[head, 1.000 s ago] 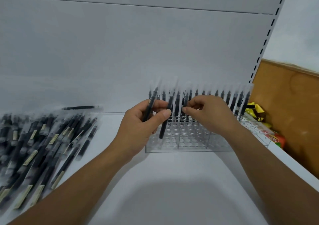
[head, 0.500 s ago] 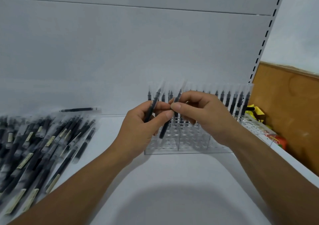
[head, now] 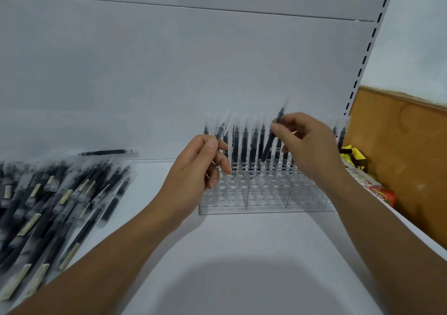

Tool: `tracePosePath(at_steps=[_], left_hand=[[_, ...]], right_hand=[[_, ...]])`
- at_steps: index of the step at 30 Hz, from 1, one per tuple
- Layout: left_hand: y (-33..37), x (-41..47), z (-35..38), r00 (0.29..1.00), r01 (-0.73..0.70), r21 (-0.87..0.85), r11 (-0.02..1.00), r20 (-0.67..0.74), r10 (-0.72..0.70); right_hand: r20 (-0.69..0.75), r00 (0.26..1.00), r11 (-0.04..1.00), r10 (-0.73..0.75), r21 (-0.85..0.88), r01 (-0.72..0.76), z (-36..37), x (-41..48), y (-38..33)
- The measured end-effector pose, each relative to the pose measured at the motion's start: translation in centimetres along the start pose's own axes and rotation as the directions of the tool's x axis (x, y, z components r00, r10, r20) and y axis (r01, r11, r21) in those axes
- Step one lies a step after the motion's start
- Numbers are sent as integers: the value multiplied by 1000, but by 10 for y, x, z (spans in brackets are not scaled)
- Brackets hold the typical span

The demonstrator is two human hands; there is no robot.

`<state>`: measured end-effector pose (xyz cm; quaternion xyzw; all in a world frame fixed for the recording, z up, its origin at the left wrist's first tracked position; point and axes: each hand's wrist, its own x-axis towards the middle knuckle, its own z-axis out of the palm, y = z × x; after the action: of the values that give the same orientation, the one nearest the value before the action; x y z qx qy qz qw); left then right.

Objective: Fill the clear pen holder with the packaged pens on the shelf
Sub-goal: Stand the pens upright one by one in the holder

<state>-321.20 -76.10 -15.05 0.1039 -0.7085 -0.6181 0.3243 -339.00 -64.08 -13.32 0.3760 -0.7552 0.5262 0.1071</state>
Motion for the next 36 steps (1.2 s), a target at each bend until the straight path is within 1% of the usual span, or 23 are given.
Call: tracePosePath(at_steps=[2,5,7,11,13,14,15,16,18,20,21,25,30,34,35,36], left_hand=[[0,0,0,1000,-14,8,1000,2,14],[-2,0,1,999,-45,31,998,7,45],[-3,0,2,998,-67,55,996,19,66],[-5,0,2,995,-95,76,993,31,93],[-5,0,2,995,-96,71,993,32,94],[-5,0,2,995,-95,70,993,33,93],[-5,0,1,995,-97,72,993,33,94],[-5,1,1,995,-99,78,992,33,97],[-5,1,1,994,-105,90,990,35,102],[-5,1,2,993,-113,105,988,46,109],[-5,1,2,992,-117,108,987,50,112],[-3,0,4,990,-135,127,983,64,128],[-3,-2,6,988,-140,153,978,81,129],[-5,-3,5,988,-145,183,972,70,134],[-8,-2,5,988,-150,206,967,62,140],[-11,-2,3,985,-174,278,945,58,164]], right_hand=[[52,999,999,-5,-45,7,2,-1,2],[155,988,980,5,-198,26,7,-2,4],[202,979,966,25,-257,29,9,-3,5],[216,976,945,39,-324,34,3,-2,4],[173,985,942,18,-334,42,-3,-2,-1],[144,990,952,-3,-303,47,-6,-2,-5],[136,991,973,-18,-227,49,-8,-3,-10],[166,986,993,-23,-107,41,-10,-5,-16],[321,946,991,-47,136,3,-10,-11,-28],[440,893,968,-97,248,-18,-5,-18,-35],[455,883,958,-116,286,-21,-2,-20,-37],[419,902,911,-104,405,-83,6,-23,-39],[427,899,847,-94,509,-153,8,-25,-40],[350,934,800,-78,581,-151,11,-26,-43],[313,948,780,-54,606,-155,9,-24,-43],[262,965,762,-27,630,-150,5,-21,-43]])
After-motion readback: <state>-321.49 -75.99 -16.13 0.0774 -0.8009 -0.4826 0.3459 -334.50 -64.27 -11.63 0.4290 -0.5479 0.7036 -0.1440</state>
